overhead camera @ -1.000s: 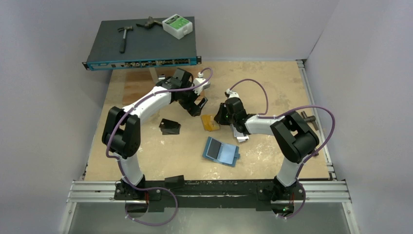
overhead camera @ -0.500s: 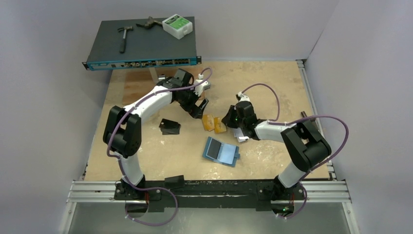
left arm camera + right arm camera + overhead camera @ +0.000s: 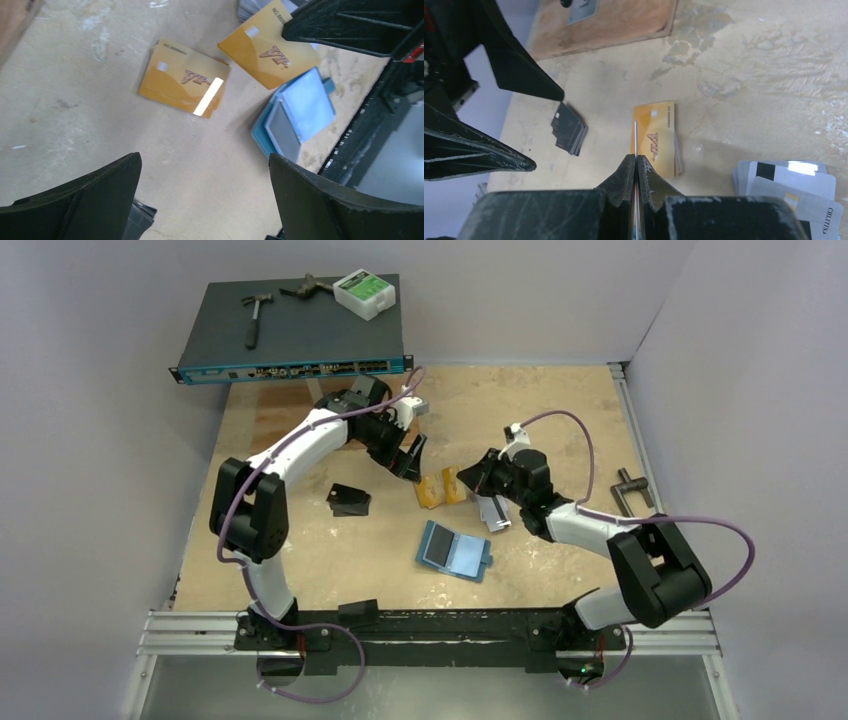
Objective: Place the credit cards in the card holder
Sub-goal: Pick up the credit card from the storage box.
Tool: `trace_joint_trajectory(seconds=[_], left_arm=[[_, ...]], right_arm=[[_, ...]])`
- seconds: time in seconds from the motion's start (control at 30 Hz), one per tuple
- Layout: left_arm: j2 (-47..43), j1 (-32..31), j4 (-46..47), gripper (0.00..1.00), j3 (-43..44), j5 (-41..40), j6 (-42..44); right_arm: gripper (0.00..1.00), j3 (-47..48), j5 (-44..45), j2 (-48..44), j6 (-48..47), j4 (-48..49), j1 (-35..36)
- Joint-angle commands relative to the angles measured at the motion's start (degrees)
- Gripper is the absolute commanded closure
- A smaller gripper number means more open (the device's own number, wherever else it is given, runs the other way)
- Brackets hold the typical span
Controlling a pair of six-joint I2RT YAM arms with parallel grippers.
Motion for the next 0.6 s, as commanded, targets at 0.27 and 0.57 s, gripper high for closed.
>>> trace_joint_trajectory(seconds=[0.27, 0.57], left_arm=[[-7.0, 4.4, 15.3, 0.08, -10.0, 33.9, -21.1], [-9.8, 3.7, 4.0, 0.52, -7.2, 28.4, -19.9]], right_arm=[[1.0, -5.3, -7.9, -10.6, 10.7, 12.7, -1.3], [1.0, -9.7, -9.3, -18.7, 17.4, 14.1, -1.3]])
